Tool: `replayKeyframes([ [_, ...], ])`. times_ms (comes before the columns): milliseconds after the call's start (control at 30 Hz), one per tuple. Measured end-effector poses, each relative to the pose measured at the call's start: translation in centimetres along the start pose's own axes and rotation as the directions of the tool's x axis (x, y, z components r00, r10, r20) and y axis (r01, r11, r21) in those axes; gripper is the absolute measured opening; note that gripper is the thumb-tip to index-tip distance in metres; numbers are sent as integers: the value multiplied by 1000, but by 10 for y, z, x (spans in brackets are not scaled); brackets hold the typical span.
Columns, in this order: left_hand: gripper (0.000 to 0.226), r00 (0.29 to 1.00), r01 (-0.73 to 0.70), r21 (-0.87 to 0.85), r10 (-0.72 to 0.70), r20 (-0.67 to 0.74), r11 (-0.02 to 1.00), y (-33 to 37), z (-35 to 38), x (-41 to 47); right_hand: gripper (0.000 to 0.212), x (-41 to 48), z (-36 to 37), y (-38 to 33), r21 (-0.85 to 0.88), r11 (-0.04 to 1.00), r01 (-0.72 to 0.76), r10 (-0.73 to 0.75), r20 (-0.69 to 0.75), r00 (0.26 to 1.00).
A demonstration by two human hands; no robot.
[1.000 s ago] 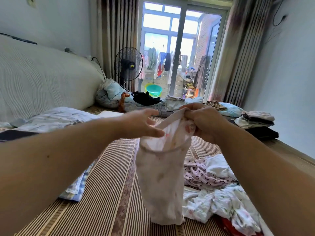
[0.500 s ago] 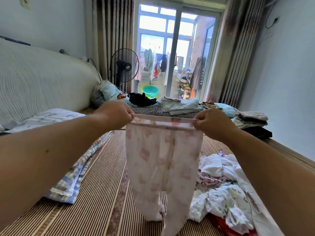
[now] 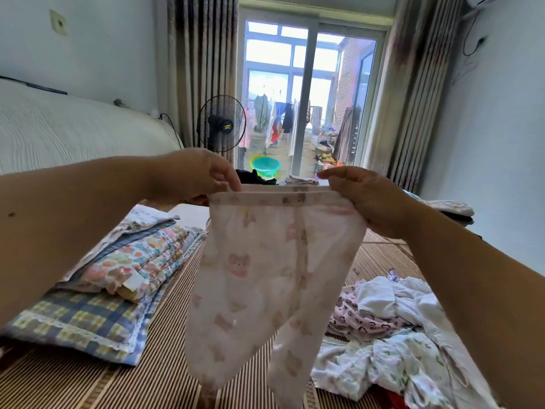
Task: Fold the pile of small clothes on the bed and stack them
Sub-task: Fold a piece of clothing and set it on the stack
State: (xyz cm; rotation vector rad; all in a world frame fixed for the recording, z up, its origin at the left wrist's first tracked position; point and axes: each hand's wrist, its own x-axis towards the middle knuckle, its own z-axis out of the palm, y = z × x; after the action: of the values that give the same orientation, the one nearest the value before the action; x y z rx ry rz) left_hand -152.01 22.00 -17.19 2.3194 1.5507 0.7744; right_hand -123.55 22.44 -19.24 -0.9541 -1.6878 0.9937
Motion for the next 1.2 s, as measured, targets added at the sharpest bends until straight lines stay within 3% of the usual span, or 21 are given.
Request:
replayKeyframes([
  [67, 48, 993, -90, 284, 64, 99, 954, -4, -3, -1, 13, -5, 0, -2, -188, 980, 66, -60, 36, 998],
  [133, 66, 978, -162, 416, 91, 186, 895, -10, -2, 0, 10, -7, 3, -3, -358, 928, 108, -88, 72, 993],
  [233, 53, 962, -204, 400, 107, 251, 894, -16, 0, -3, 12, -6, 5, -4, -622, 773, 125, -57, 128, 990],
  [367, 35, 965, -154, 304, 77, 253, 940, -26, -3, -6, 21, -8, -3, -2, -720, 690, 79, 4, 114, 994],
  [500, 33, 975, 5, -9, -2, 222, 1000, -27, 6, -14, 28, -7, -6, 5, -613, 786, 81, -74, 37, 997],
  [600, 32, 973, 126, -272, -66, 219, 954, -23, 13, -17, 24, -7, -4, 10, -492, 869, 49, -51, 8, 999],
  [733, 27, 984, 61, -420, -125, -129, 905, -17, 23, -11, 18, -7, -6, 13, -281, 959, -28, -4, -110, 994],
  [833, 10, 960, 42, -579, -193, -202, 814, -11, 32, -4, 12, -5, -3, 10, -89, 993, -80, 66, -153, 986],
  [1033, 19, 915, 133, -309, -236, -326, 942, -16, 45, 14, 21, 1, 10, 9, -49, 988, -150, 137, -205, 969],
  [1100, 14, 908, 157, -221, -228, -351, 963, -10, 46, 17, 18, 0, 15, 7, -72, 990, -121, 105, -201, 974],
  [1200, 16, 893, 96, -229, -185, -411, 969, -4, 42, 18, 10, -7, 14, -3, -144, 990, -5, -20, -171, 985],
])
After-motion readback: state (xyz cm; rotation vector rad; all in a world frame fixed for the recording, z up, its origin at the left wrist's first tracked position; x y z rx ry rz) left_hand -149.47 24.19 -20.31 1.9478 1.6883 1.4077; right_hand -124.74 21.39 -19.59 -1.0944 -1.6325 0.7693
